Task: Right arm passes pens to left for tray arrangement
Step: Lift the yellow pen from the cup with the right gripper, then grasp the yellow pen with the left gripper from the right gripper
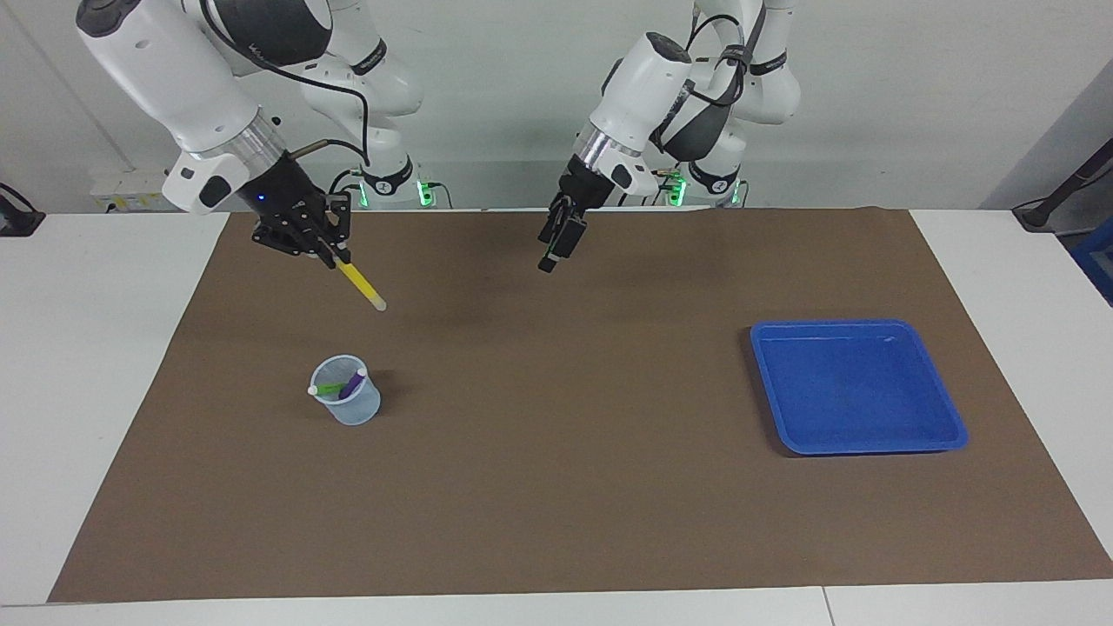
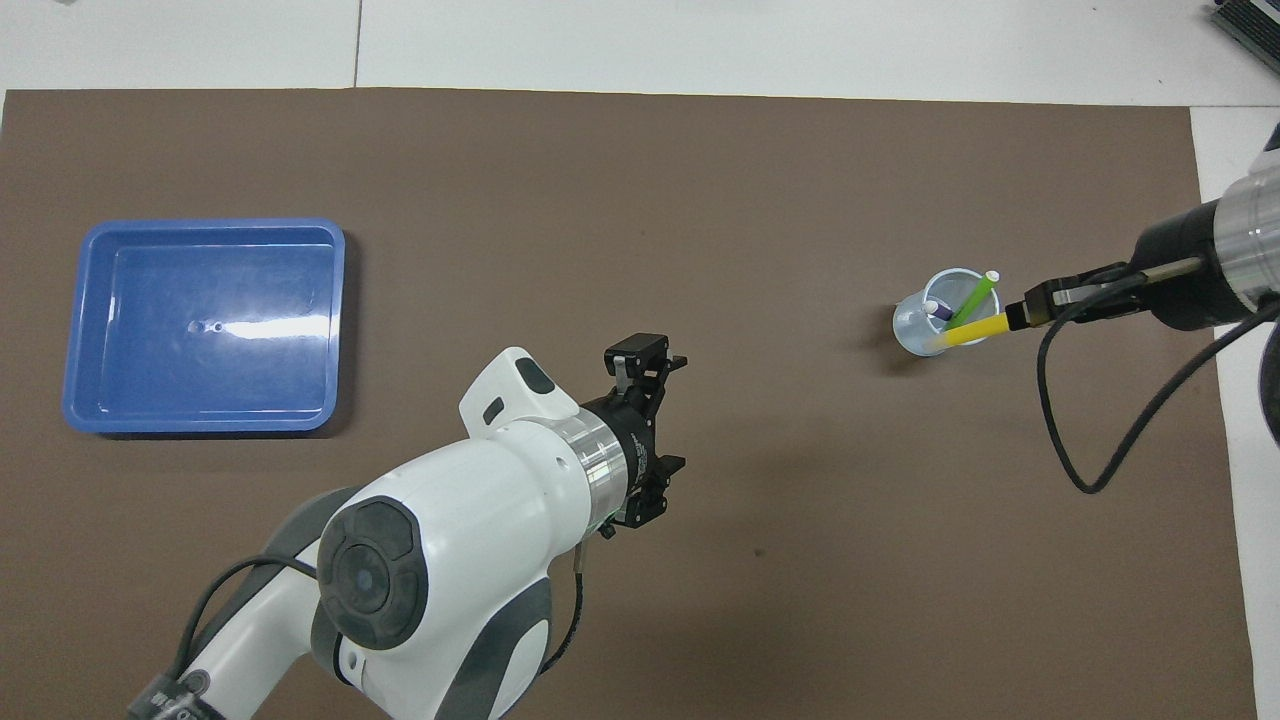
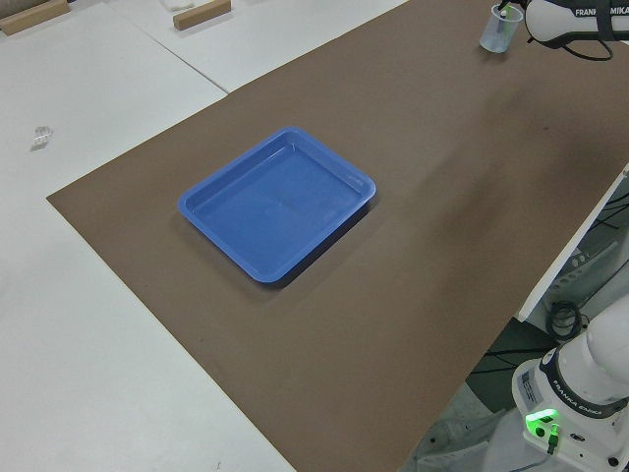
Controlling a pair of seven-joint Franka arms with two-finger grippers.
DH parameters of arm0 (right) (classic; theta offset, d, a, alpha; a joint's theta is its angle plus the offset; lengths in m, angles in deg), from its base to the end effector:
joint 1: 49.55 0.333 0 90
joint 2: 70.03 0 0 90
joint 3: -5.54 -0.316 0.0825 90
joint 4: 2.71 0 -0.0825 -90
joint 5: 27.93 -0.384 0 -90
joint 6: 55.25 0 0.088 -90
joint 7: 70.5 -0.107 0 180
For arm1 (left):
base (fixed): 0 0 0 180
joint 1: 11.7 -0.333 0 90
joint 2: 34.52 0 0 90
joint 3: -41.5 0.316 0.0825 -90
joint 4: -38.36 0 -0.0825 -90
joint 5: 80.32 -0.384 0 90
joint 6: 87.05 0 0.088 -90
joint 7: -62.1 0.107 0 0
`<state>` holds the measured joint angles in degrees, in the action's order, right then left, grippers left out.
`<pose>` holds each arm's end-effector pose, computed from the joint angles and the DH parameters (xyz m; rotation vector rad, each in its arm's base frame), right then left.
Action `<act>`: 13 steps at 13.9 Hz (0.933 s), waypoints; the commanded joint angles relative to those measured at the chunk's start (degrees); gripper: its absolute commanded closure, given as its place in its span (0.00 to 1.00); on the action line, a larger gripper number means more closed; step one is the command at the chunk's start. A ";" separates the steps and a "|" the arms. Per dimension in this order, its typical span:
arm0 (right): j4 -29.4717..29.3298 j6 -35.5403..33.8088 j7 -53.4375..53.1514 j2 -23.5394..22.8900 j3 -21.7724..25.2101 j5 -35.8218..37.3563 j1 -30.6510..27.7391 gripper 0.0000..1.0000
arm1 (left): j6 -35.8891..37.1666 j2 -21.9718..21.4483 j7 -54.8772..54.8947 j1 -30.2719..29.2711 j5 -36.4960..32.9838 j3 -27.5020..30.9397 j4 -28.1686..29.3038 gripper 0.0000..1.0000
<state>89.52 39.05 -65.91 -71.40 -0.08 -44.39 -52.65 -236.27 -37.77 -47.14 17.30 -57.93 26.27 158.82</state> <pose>0.5662 0.0527 0.6035 -2.8489 -0.1485 -0.0251 0.4157 -0.3968 0.5044 1.9322 1.6455 -0.1827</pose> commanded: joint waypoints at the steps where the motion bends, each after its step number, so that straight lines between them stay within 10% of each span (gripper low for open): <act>1: 2.77 3.33 -7.03 0.41 -0.62 -4.36 0.98 0.95 | -1.08 0.79 -0.71 1.14 1.16 0.64 -0.93 0.00; 13: 6.21 15.64 -34.65 -0.73 -0.88 -11.58 14.61 0.97 | -7.58 9.48 -9.77 3.51 2.83 0.73 -10.33 0.00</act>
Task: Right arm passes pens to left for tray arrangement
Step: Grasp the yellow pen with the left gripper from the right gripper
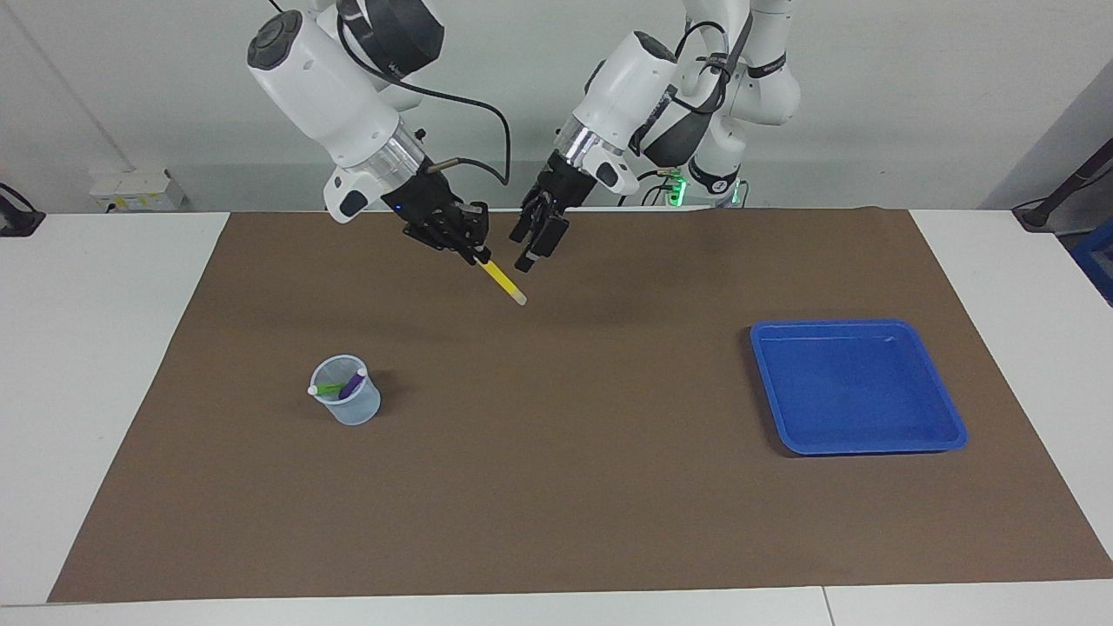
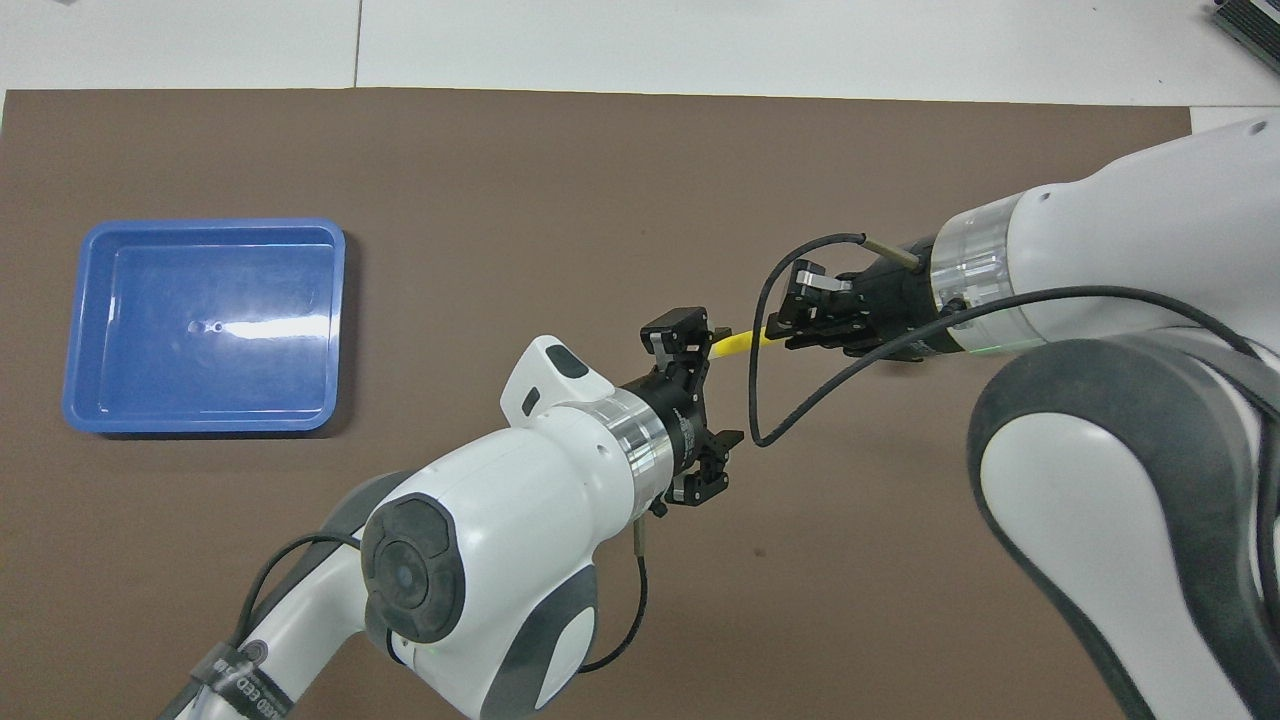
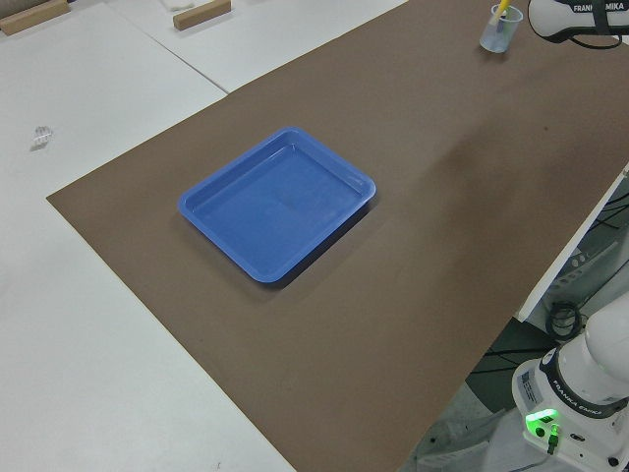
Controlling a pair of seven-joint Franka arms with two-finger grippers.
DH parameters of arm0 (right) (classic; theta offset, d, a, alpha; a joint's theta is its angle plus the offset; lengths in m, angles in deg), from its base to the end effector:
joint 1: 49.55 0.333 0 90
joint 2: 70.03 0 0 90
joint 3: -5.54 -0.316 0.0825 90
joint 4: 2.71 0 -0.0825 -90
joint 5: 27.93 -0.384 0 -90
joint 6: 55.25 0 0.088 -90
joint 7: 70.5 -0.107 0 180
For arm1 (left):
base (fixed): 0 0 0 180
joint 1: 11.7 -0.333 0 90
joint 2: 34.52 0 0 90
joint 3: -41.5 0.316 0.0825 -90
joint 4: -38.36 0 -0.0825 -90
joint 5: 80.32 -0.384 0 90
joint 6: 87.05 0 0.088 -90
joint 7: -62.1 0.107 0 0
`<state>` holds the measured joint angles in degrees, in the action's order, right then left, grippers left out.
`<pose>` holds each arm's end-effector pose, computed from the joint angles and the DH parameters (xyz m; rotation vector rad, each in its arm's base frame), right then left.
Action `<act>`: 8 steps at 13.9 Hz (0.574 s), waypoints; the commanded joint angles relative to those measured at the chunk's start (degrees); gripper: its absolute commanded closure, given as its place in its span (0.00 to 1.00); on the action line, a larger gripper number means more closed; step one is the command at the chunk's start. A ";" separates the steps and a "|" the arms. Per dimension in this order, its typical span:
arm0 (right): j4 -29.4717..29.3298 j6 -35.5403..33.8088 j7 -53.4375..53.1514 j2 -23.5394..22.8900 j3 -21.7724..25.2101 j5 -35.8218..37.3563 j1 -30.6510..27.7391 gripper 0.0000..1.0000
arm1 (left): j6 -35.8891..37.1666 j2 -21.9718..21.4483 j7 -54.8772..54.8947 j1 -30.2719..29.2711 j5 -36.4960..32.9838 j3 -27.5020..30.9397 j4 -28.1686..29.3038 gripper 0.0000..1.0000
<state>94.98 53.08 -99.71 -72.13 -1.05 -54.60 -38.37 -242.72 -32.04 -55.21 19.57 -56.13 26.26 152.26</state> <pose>0.5527 0.2108 0.5771 -2.6314 0.4185 0.0646 0.4328 -0.4315 0.5192 1.7158 1.7053 -0.2674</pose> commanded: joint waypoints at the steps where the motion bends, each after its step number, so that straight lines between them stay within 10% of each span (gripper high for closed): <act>1: 0.83 1.89 -1.11 -0.01 0.09 -1.36 0.42 0.97 | -1.13 3.93 -1.61 1.24 1.11 0.74 -3.77 0.00; 8: 0.83 1.98 -1.29 -0.01 0.09 -1.36 0.78 0.97 | 2.19 4.46 -0.91 -0.25 0.94 0.91 -3.77 0.16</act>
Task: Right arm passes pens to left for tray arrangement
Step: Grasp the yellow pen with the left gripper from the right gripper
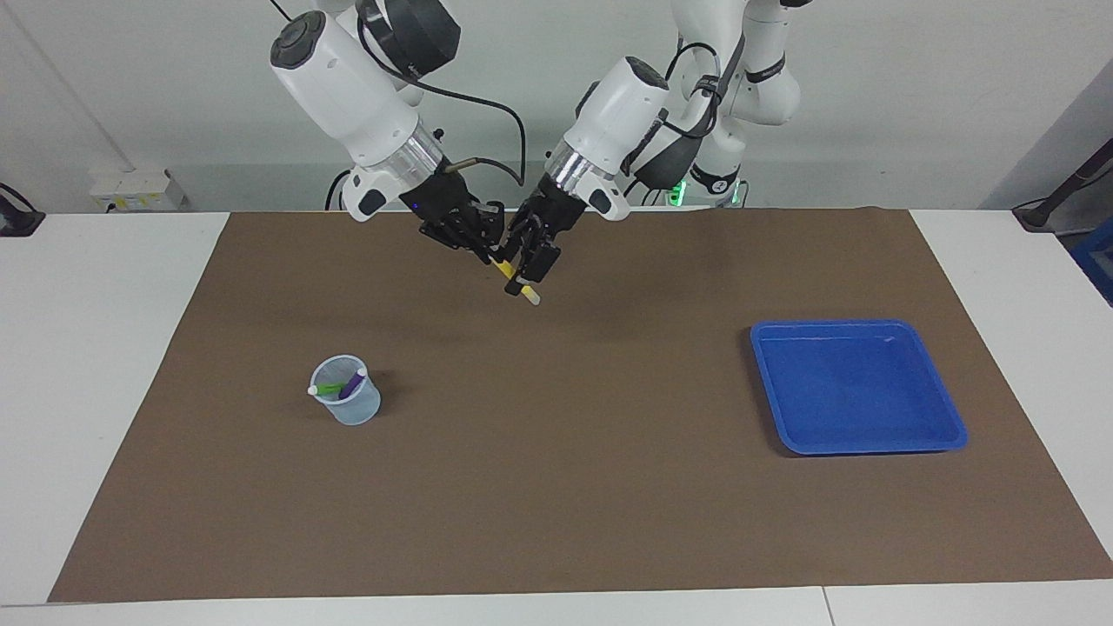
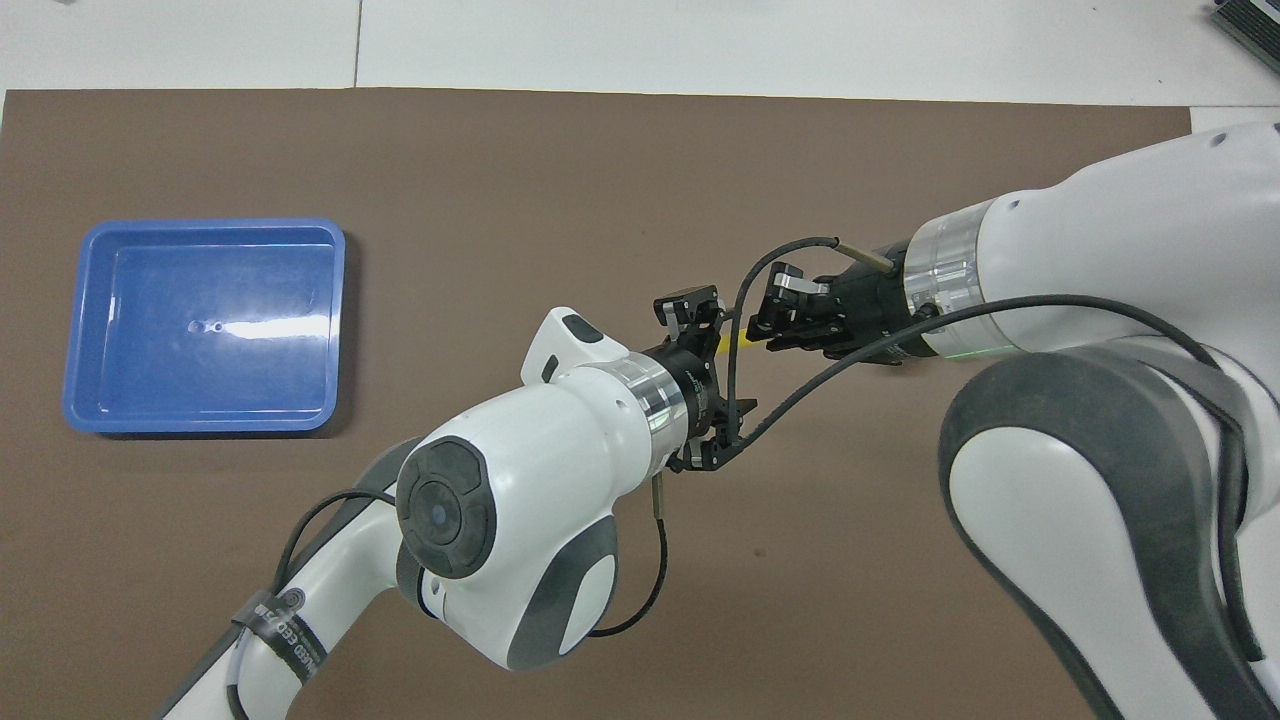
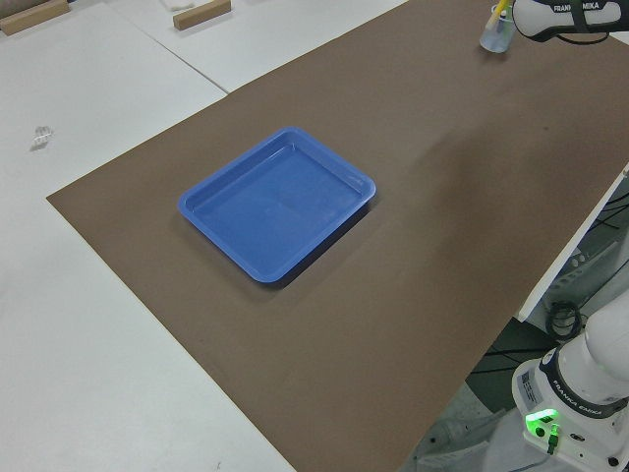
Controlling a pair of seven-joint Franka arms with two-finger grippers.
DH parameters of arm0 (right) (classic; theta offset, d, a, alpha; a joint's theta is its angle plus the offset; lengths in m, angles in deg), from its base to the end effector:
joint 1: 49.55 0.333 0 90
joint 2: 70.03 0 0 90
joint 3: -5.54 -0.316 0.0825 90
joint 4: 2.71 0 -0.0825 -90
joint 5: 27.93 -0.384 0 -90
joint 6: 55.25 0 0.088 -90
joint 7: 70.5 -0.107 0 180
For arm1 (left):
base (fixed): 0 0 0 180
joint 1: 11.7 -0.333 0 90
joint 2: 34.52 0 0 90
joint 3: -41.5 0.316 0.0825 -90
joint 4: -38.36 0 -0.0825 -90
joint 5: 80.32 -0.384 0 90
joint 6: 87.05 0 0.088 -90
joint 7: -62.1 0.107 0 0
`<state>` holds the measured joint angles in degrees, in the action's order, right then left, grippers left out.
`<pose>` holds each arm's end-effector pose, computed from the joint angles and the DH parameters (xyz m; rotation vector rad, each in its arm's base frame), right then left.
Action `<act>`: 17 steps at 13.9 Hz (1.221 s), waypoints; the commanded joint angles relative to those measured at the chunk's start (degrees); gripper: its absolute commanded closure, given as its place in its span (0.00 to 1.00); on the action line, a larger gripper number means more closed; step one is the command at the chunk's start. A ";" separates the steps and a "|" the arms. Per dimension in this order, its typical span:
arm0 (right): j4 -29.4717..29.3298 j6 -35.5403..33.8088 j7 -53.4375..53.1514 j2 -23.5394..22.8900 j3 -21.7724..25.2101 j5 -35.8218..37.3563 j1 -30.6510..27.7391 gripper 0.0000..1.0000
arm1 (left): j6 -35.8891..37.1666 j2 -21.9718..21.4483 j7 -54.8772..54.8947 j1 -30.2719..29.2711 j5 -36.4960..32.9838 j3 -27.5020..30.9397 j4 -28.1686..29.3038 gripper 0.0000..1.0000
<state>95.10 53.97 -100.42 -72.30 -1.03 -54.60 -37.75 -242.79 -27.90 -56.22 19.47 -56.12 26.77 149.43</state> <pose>0.5526 0.2164 0.5757 -2.6272 0.4269 0.0587 0.4533 -0.4378 0.5010 1.6951 1.7507 -0.2922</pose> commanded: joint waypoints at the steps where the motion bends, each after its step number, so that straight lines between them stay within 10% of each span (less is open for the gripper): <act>1: 0.98 1.17 -0.49 0.16 0.07 -1.36 0.15 0.97 | 4.63 0.24 0.27 -0.40 0.59 0.49 -1.55 0.16; 14: 1.51 1.17 0.12 0.51 0.07 -1.36 0.15 0.96 | 7.02 0.06 0.71 -1.72 0.41 0.58 -2.53 0.97; 17: 1.51 1.17 0.12 0.51 0.07 -1.36 0.15 0.95 | 6.94 0.15 0.71 -1.72 0.41 0.58 -2.53 1.00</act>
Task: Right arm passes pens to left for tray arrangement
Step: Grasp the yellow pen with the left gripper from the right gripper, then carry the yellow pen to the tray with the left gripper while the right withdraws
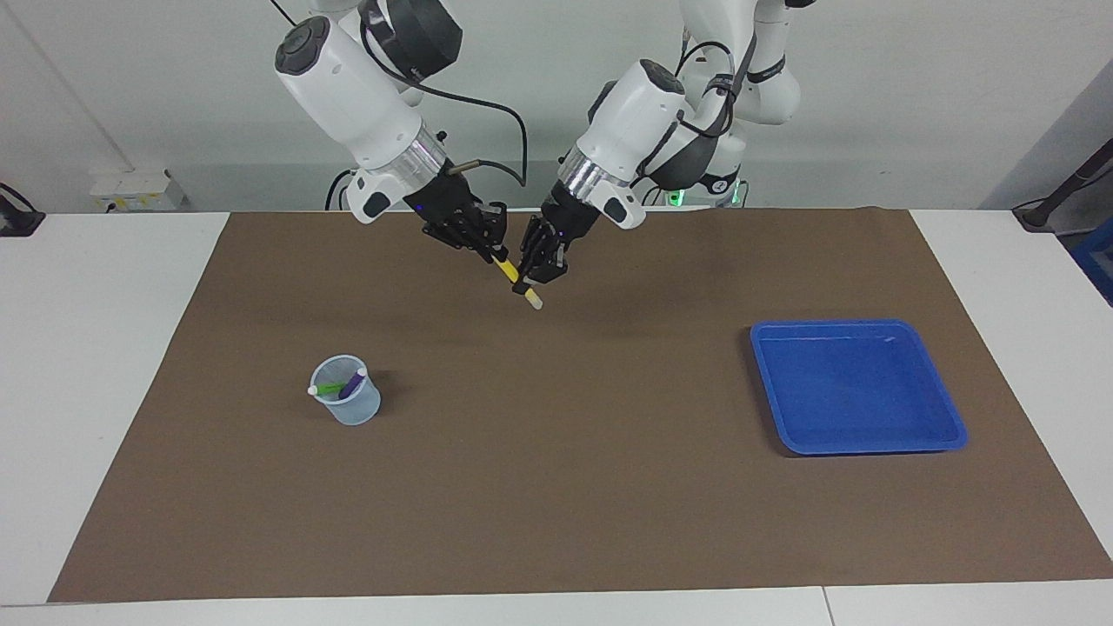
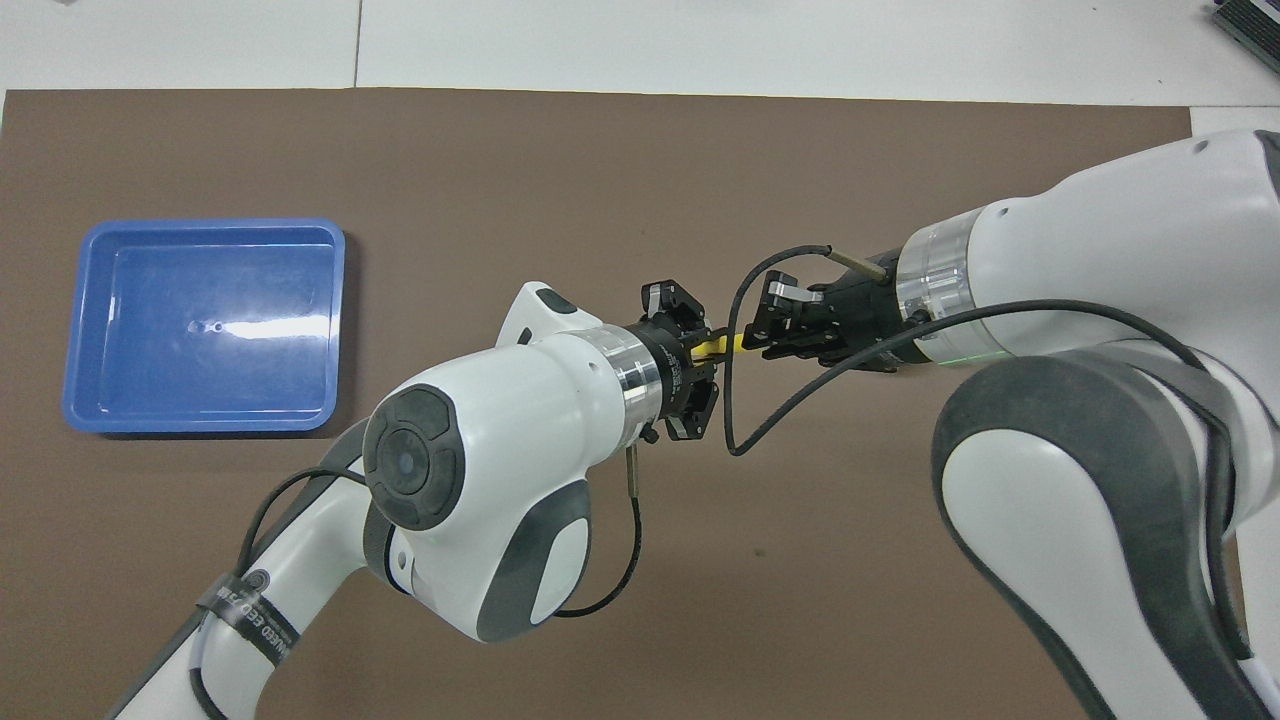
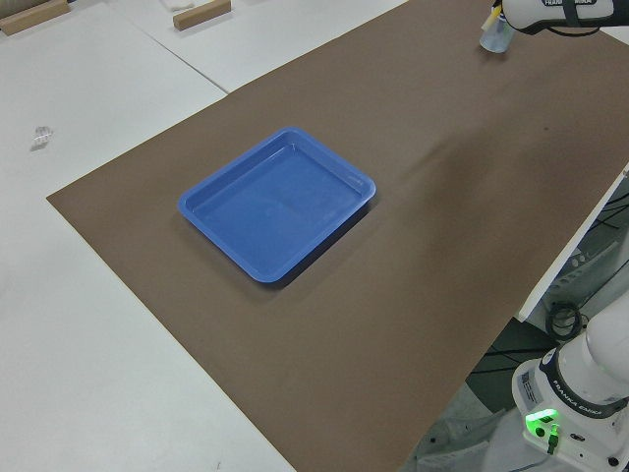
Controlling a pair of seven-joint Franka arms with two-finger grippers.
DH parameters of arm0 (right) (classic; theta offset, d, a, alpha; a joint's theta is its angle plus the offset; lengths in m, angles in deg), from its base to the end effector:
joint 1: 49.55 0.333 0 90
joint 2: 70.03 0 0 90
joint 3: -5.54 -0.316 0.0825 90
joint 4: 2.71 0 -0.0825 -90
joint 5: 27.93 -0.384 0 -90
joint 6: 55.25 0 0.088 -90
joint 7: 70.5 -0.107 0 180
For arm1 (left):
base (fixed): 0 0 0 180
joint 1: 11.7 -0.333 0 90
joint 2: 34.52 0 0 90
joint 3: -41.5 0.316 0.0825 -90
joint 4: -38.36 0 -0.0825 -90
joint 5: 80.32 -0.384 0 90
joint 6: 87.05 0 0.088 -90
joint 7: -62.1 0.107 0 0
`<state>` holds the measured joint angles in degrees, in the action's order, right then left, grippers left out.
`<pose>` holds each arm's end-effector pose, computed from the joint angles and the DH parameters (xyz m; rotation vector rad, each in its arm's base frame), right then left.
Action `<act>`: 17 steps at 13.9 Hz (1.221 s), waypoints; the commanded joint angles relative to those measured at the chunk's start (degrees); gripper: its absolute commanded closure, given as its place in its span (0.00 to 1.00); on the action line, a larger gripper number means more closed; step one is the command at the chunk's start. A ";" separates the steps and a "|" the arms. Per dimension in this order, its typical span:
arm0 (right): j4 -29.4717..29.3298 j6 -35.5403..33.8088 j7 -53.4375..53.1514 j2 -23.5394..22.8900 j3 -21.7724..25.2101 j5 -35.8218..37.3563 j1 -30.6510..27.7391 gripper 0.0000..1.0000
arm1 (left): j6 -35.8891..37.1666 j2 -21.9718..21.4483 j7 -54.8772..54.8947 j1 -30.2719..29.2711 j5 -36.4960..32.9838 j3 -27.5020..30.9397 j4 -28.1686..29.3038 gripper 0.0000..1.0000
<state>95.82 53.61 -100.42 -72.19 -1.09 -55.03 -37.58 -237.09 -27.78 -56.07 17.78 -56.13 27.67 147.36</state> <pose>0.5496 0.2188 0.5702 -2.6276 0.4255 0.0845 0.4705 -0.4226 0.5059 1.7166 1.8030 -0.3118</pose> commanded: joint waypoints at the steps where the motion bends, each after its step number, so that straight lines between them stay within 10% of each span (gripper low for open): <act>1: 0.79 1.53 0.12 0.40 0.13 -0.94 -0.02 0.95 | 1.32 0.02 0.57 -0.04 0.33 -0.32 -0.46 1.00; 2: 0.79 1.53 0.12 0.40 0.13 -0.94 -0.02 0.92 | 1.32 0.02 0.66 -0.04 0.33 -0.32 -0.55 1.00; 4: 0.79 1.45 0.12 0.31 0.21 -0.50 -0.02 0.43 | 1.84 -0.07 1.27 -0.04 0.24 -0.32 -0.55 1.00; 6: 0.35 0.84 1.87 0.14 0.21 -0.06 -0.72 0.20 | 2.28 -0.07 2.93 -0.04 0.24 -0.32 -0.64 1.00; 17: 4.73 1.25 35.87 -1.35 0.39 22.42 -7.93 0.17 | 24.33 -3.23 39.99 -13.82 0.06 0.03 -1.43 1.00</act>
<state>97.89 51.70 -69.99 -72.67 -0.06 -36.49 -44.51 -217.38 -29.48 -23.18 7.14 -56.19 28.02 145.89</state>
